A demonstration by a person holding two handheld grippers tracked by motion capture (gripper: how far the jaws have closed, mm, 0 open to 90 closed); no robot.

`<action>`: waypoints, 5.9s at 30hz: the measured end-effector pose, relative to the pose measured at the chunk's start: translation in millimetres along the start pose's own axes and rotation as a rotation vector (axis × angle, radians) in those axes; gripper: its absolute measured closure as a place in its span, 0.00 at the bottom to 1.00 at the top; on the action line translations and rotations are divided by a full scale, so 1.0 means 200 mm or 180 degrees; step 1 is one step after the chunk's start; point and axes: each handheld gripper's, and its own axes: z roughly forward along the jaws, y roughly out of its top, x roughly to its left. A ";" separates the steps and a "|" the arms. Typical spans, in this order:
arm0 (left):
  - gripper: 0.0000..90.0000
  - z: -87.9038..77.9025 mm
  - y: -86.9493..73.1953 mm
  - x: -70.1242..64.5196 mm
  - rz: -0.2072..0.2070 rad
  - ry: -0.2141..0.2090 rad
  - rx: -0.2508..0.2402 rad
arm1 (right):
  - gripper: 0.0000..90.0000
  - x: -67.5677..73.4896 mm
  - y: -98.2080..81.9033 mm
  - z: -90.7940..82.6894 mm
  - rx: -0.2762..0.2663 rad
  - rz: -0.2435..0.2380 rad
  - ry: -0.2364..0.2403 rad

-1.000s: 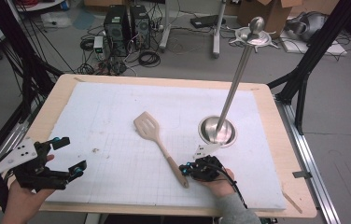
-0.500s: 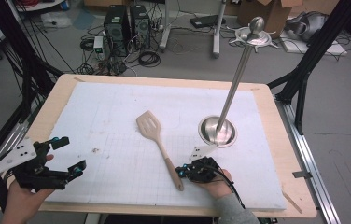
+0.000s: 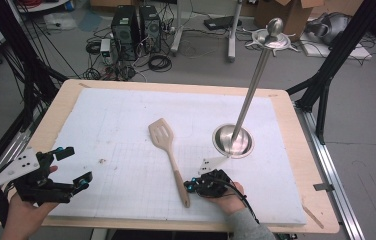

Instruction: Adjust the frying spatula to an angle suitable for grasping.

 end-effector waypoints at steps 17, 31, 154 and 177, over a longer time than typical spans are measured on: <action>0.02 -0.05 -0.01 0.01 -0.0035 0.0068 -0.0033 | 1.00 0.04 0.04 0.06 0.0026 -0.0113 0.0120; 0.02 -0.08 -0.02 0.01 -0.0045 0.0117 -0.0016 | 1.00 0.07 0.08 0.11 0.0034 -0.0204 0.0174; 0.02 0.02 -0.06 -0.02 -0.0056 -0.0027 0.0067 | 1.00 -0.13 0.25 0.20 -0.0015 -0.0043 -0.0952; 0.02 0.10 -0.03 -0.02 -0.0013 -0.0133 0.0077 | 1.00 -0.10 0.17 0.14 -0.0169 0.0034 -0.0940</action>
